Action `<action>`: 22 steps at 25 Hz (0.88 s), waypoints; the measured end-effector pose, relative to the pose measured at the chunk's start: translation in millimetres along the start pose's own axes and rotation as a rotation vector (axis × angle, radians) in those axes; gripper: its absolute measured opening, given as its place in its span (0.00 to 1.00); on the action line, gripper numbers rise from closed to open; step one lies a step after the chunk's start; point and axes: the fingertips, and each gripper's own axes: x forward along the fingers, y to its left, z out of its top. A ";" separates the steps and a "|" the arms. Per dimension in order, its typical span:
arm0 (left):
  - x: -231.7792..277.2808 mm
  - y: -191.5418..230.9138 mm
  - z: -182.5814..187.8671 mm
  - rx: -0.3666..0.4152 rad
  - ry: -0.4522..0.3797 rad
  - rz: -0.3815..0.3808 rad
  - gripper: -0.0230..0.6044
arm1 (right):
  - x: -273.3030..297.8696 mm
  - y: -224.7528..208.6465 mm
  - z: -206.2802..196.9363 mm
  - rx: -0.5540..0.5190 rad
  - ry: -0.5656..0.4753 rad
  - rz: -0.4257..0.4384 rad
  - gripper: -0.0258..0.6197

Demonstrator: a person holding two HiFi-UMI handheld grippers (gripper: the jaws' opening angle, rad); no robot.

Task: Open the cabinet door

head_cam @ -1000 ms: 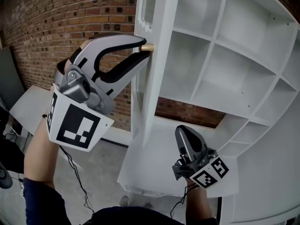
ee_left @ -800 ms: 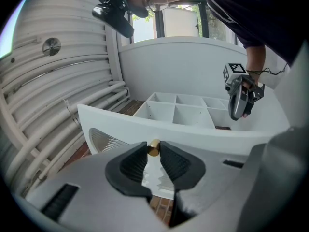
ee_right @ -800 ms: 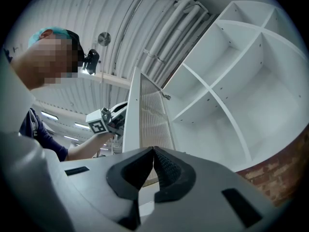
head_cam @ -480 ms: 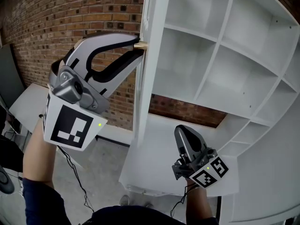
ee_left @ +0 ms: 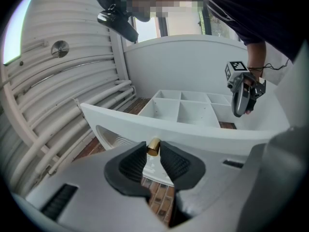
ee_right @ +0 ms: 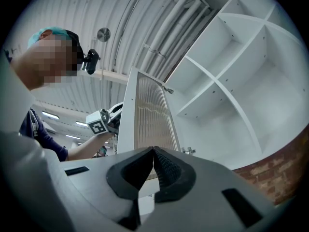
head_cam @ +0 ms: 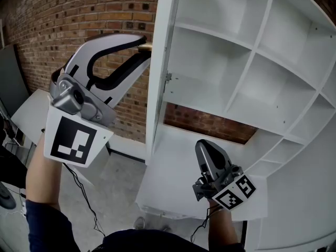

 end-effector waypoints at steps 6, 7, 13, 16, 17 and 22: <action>-6.3 2.1 -15.7 -0.024 0.035 0.045 0.17 | 3.7 -3.9 -8.4 0.008 0.010 0.019 0.08; -6.3 1.8 -17.6 -0.023 0.044 0.052 0.17 | 3.2 -5.1 -9.5 0.010 0.011 0.023 0.08; -18.7 6.7 -33.7 -0.046 0.102 0.079 0.17 | 3.9 -0.9 -13.8 0.012 0.016 0.028 0.08; -25.4 12.9 -38.2 -0.053 0.121 0.091 0.17 | 6.3 6.3 -12.0 0.012 0.019 0.025 0.08; -27.0 13.8 -38.1 -0.052 0.126 0.093 0.17 | 6.0 7.8 -11.1 0.012 0.019 0.023 0.08; -39.7 12.0 -26.9 -0.073 0.138 0.138 0.17 | -4.6 3.7 -5.9 0.015 0.015 0.018 0.08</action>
